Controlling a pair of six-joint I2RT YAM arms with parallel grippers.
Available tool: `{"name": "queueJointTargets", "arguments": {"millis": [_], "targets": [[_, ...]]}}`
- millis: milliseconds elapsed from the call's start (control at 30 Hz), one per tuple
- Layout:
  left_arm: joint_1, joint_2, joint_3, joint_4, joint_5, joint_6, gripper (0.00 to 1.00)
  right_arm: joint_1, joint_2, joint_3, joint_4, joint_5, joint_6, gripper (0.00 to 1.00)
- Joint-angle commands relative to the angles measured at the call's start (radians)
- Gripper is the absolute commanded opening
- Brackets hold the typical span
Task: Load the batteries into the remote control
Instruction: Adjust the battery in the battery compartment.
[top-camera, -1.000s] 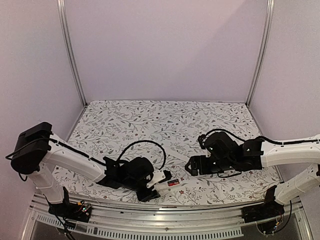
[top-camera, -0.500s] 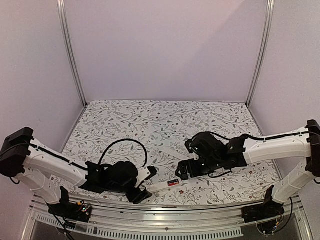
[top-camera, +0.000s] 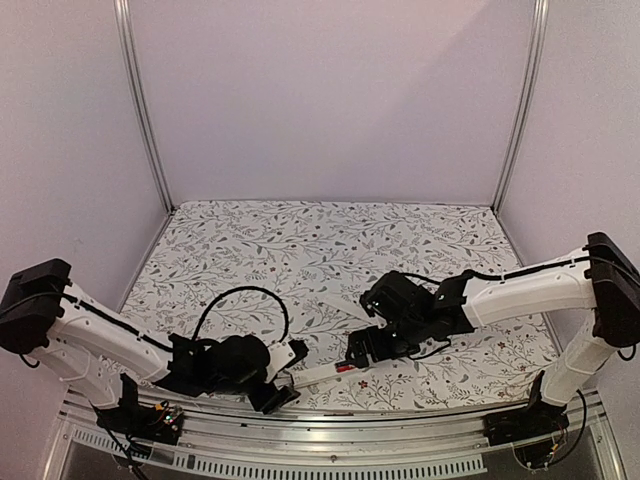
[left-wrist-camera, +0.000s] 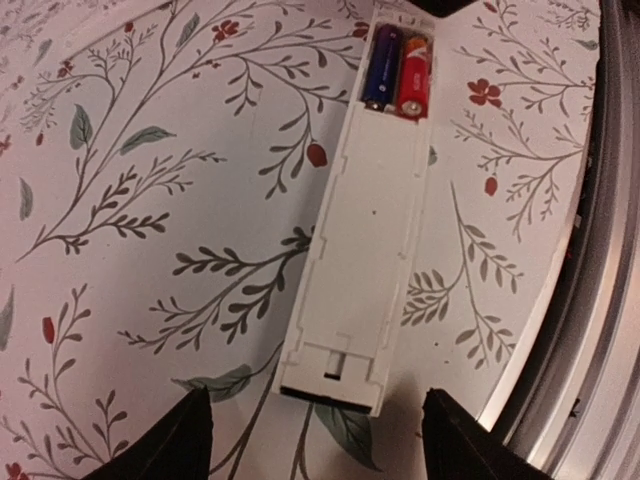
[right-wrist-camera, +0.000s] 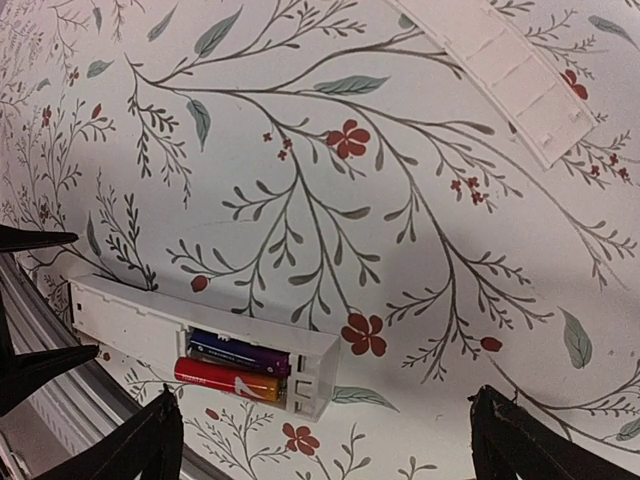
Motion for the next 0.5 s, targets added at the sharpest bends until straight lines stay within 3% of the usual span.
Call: {"name": "queueJointTargets", "arguments": {"millis": [0,467], "targets": [[-0.027,0.008,0.005,0.063,-0.01,0.016,0.72,0.008,0.016,0.023,0.013,-0.059,-0.026,0.99],[-0.063,0.082,0.06,0.032,-0.011,0.024,0.71,0.015,0.082,0.037,0.053,-0.13,-0.05,0.96]]}}
